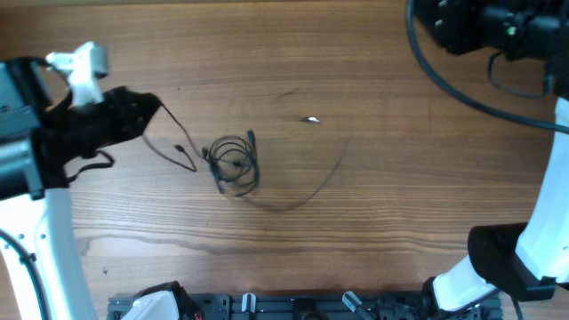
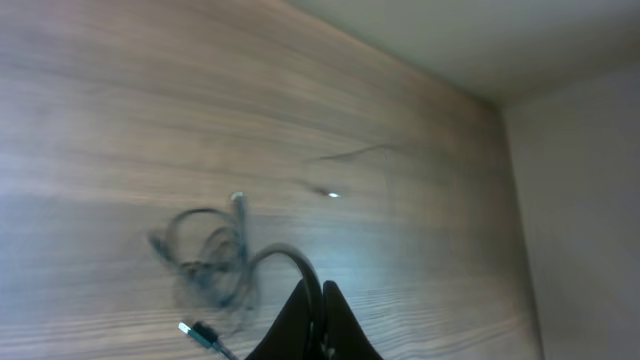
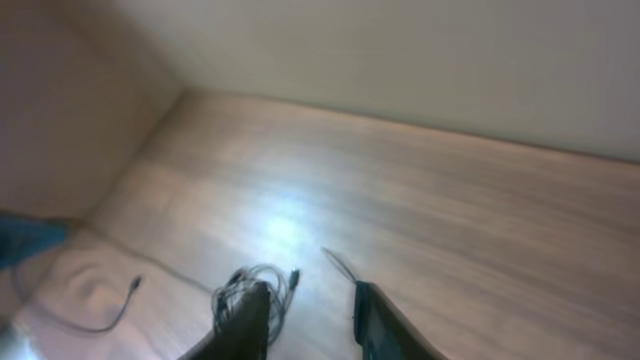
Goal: Untangle cables
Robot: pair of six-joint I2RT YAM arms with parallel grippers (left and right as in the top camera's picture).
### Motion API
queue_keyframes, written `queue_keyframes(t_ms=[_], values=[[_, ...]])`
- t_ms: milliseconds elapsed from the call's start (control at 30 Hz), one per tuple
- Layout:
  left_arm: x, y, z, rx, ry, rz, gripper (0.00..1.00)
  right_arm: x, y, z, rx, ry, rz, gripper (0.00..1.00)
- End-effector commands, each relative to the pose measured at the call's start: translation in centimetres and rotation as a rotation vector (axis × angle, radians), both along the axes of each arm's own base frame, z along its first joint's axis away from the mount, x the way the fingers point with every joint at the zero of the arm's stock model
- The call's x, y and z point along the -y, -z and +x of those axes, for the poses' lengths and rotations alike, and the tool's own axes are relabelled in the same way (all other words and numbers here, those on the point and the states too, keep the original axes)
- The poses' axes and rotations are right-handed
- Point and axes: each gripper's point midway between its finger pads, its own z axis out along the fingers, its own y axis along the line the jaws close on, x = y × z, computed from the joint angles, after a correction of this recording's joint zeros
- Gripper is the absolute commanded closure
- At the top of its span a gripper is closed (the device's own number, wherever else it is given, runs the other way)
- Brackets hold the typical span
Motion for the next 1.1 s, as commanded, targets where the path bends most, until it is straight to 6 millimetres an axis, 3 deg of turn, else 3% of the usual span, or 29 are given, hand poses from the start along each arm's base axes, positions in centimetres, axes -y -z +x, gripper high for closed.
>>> queue_keyframes(t_ms=[0, 67, 100, 133, 167, 233, 300, 367, 433, 533, 800, 1067], values=[[5.6, -1.1, -0.3, 0.079, 0.213, 0.0, 0.96, -3.5, 1.5, -0.8, -0.057, -0.136, 0.016, 0.39], [7.4, -1.5, -0.4, 0.11, 0.272, 0.003, 0.91, -4.7, 3.4, -1.3, -0.127, -0.154, -0.028, 0.24], [8.0, -1.8, -0.3, 0.132, 0.293, 0.009, 0.73, -5.9, 5.3, -1.6, -0.178, -0.186, -0.074, 0.17], [8.0, -1.9, -0.1, 0.141, 0.286, 0.02, 0.66, -7.0, 6.4, -1.8, -0.209, -0.213, -0.094, 0.11], [7.6, -1.7, 0.2, 0.137, 0.261, 0.033, 0.66, -8.1, 7.8, -1.8, -0.238, -0.246, -0.119, 0.08], [5.6, -1.0, 1.1, 0.092, 0.136, 0.079, 0.66, -9.7, 10.6, -2.2, -0.292, -0.299, -0.184, 0.07], [3.0, -0.1, 1.9, 0.049, 0.0, 0.134, 0.6, -11.1, 13.3, -1.7, -0.325, -0.323, -0.244, 0.06], [1.3, 0.4, 1.9, 0.018, -0.074, 0.167, 0.56, -12.1, 14.8, -1.4, -0.328, -0.36, -0.277, 0.04], [-1.6, 1.4, 1.9, -0.051, -0.227, 0.203, 0.57, -13.2, 16.8, -1.5, -0.361, -0.393, -0.296, 0.04], [-4.2, 2.3, 1.4, -0.117, -0.376, 0.243, 0.62, -15.2, 20.6, -1.9, -0.428, -0.453, -0.335, 0.06], [-5.9, 5.1, 0.6, -0.273, -0.494, 0.27, 0.67, -21.4, 28.1, -3.2, -0.448, -0.567, -0.469, 0.07], [-6.5, 5.5, 0.3, -0.291, -0.52, 0.297, 0.67, -27.1, 33.6, -3.8, -0.395, -0.65, -0.524, 0.08]])
